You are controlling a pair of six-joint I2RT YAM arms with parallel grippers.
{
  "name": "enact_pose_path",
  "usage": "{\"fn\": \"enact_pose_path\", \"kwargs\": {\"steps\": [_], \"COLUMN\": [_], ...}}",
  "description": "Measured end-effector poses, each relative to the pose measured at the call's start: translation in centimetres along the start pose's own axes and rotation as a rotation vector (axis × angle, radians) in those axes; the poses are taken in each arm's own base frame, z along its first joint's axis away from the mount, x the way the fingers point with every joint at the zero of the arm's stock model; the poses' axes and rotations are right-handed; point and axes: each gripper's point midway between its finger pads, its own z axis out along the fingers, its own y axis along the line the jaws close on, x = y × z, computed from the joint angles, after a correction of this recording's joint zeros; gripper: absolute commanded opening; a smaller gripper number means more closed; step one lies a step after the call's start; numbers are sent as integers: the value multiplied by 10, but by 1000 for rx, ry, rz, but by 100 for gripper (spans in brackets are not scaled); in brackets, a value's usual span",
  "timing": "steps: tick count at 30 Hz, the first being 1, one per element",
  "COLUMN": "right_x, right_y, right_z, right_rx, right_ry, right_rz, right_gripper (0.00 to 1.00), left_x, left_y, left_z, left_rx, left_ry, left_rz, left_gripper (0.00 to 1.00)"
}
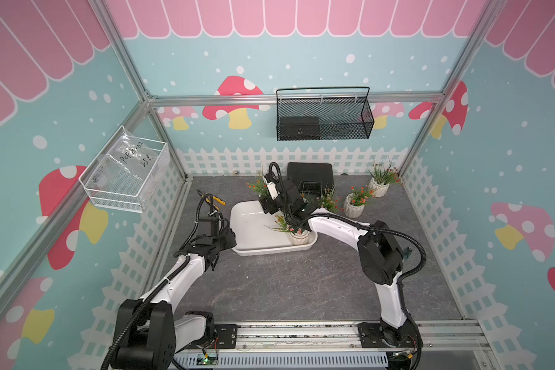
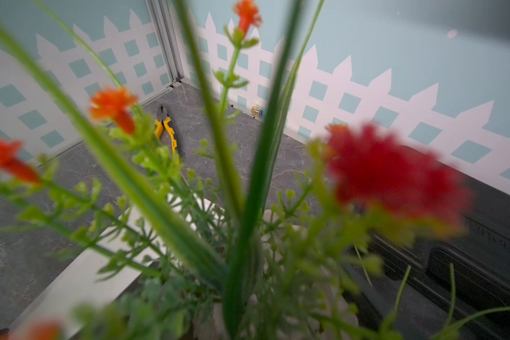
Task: Put the potted gypsophila into the storage box
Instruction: Move the storage box to the center of the board, then place the baby's breath potted plant at the storage box.
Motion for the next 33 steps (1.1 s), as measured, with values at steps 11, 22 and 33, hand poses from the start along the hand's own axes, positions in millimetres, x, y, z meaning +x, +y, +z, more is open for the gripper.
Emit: {"fn": "enact_pose_path", "kwargs": {"steps": [11, 22, 33], "right_x": [19, 24, 25], "right_y": [-1, 16, 29], "right_z": [30, 31, 29], "right_rx": [42, 47, 34], "right_ry": [30, 36, 35], "right_rz": [3, 26, 60], "right_gripper": [67, 67, 69], "left_x": [1, 1, 4], "left_y": [-5, -10, -11], "left_z": [2, 2, 3], "left_rx": [32, 56, 65], "left_ry": [9, 13, 20], "left_rz": [-3, -4, -11], "left_gripper": [58, 57, 57]}}
